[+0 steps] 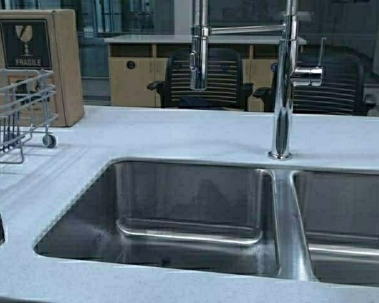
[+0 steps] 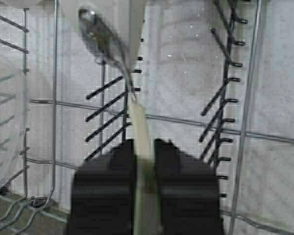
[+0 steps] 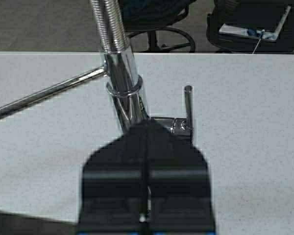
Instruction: Wash the pan
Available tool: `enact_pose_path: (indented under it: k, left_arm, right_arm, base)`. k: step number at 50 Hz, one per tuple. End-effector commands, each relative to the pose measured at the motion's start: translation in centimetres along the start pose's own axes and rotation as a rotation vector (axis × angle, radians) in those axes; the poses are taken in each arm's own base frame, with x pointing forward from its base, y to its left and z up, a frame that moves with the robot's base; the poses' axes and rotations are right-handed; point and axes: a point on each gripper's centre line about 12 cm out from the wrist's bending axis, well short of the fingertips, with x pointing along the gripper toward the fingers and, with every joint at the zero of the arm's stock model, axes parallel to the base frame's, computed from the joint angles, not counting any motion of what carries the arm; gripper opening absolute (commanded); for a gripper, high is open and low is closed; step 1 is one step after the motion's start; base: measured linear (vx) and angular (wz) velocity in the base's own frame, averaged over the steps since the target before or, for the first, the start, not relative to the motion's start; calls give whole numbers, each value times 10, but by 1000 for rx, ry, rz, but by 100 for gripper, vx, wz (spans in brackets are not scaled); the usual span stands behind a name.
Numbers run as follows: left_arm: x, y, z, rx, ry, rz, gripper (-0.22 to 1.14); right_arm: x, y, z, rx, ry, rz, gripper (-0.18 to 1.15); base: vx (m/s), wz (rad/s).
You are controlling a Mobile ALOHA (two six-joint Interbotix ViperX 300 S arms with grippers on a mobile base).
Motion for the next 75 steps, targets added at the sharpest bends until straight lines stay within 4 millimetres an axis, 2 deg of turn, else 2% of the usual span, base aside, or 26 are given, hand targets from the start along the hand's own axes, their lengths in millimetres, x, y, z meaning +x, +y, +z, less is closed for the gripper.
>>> enact_pose_path:
  k: [1, 6, 9, 12, 20, 22, 29, 54, 67, 75]
  left_arm:
    - [-5, 11, 14, -31, -43, 25, 3]
    - [-6, 13, 15, -37, -36, 31, 7]
    - [-6, 14, 16, -39, -39, 33, 17]
    - [-6, 14, 18, -47, -43, 30, 35]
    - [-7, 18, 23, -78, -55, 36, 97]
    - [-7, 18, 24, -88, -56, 38, 106]
    - [-7, 19, 24, -100, -56, 38, 101]
    - [-14, 24, 31, -124, -89, 47, 101]
    - [-47, 32, 55, -139, -212, 78, 101]
    - [-66, 30, 65, -127, -278, 83, 101]
  right_arm:
    - [0, 2, 13, -2, -41, 7, 5]
    - [1, 2, 12, -2, -39, 7, 5]
    - [1, 2, 12, -2, -39, 7, 5]
    - [1, 2, 11, -2, -36, 7, 5]
    - [1, 2, 11, -2, -36, 7, 5]
    - [1, 2, 11, -2, -36, 7, 5]
    - [1, 2, 12, -2, -38, 7, 5]
    - [1, 2, 12, -2, -38, 7, 5]
    - [2, 2, 11, -2, -33, 6, 5]
    - [3, 2, 9, -2, -29, 6, 5]
  base:
    - [0, 0]
    - [0, 0]
    - [0, 0]
    - [0, 0]
    - [0, 0]
    - [0, 0]
    - [0, 0]
    - [0, 0]
    - [0, 0]
    - [0, 0]
